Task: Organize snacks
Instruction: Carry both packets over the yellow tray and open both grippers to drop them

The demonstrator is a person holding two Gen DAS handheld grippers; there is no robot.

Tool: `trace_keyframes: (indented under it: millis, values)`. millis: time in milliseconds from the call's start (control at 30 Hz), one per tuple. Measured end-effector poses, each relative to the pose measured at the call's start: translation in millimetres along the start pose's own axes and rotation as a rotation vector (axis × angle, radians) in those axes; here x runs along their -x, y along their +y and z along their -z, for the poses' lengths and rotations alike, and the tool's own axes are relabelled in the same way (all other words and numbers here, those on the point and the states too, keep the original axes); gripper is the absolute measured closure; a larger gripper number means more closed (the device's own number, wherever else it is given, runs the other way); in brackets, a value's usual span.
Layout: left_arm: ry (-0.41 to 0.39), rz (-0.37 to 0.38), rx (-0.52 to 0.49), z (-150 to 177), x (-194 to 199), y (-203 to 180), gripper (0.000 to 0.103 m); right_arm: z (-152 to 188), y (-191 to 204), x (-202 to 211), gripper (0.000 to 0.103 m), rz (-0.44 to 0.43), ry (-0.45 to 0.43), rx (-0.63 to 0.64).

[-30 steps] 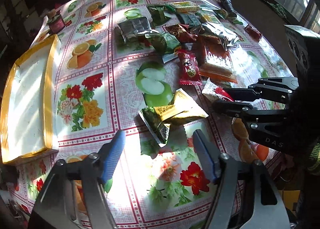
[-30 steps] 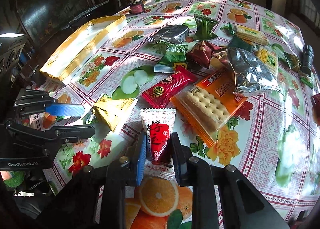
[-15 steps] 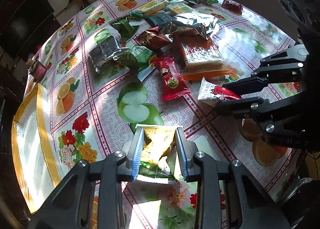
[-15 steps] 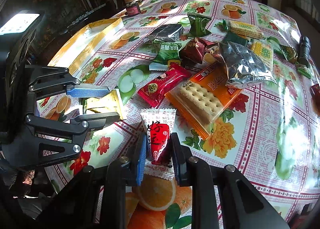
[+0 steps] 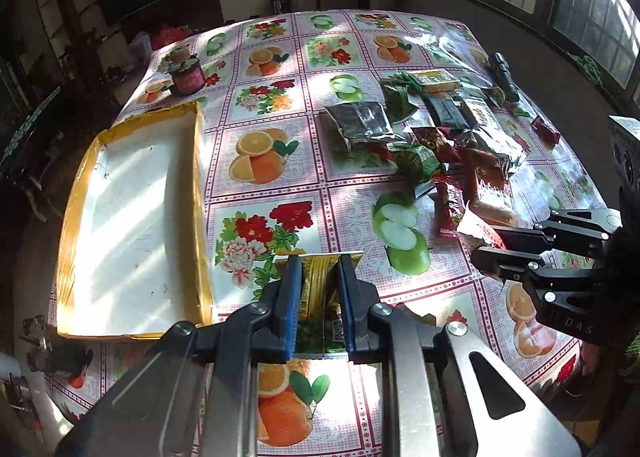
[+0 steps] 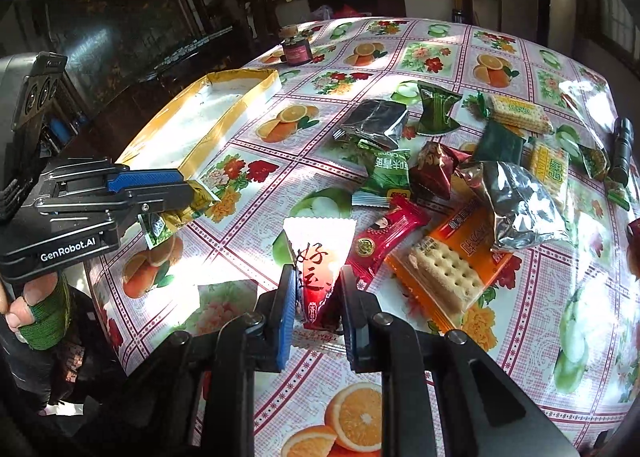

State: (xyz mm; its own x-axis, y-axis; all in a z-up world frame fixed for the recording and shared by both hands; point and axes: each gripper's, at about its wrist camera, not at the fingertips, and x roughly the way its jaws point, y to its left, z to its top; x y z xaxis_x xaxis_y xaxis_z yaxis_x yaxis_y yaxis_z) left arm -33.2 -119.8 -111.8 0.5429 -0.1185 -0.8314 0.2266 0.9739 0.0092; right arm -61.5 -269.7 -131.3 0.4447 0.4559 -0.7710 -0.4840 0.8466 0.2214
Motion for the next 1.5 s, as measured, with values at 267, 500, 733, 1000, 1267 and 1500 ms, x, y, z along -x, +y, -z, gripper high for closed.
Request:
trace_keyframes:
  millis: [267,500,733,1000,1267,1500]
  values:
    - [-0.004,-0.088,0.120,3,5,48,0.084,-18,29,-12,0.083,-0.061,-0.007,0.040]
    - [-0.018,-0.163,0.217,7,13,97,0.084,-42,70,-32,0.084,-0.128,-0.008,0.112]
    - [-0.023,-0.186,0.267,12,12,132,0.084,-64,103,-56,0.084,-0.188,0.000,0.149]
    - [-0.011,-0.211,0.309,11,2,161,0.084,-96,125,-90,0.084,-0.256,-0.010,0.127]
    - [0.025,-0.237,0.346,13,-18,182,0.084,-114,151,-139,0.084,-0.245,0.035,0.165]
    - [0.073,-0.235,0.382,17,-42,197,0.083,-113,161,-162,0.084,-0.211,0.084,0.216]
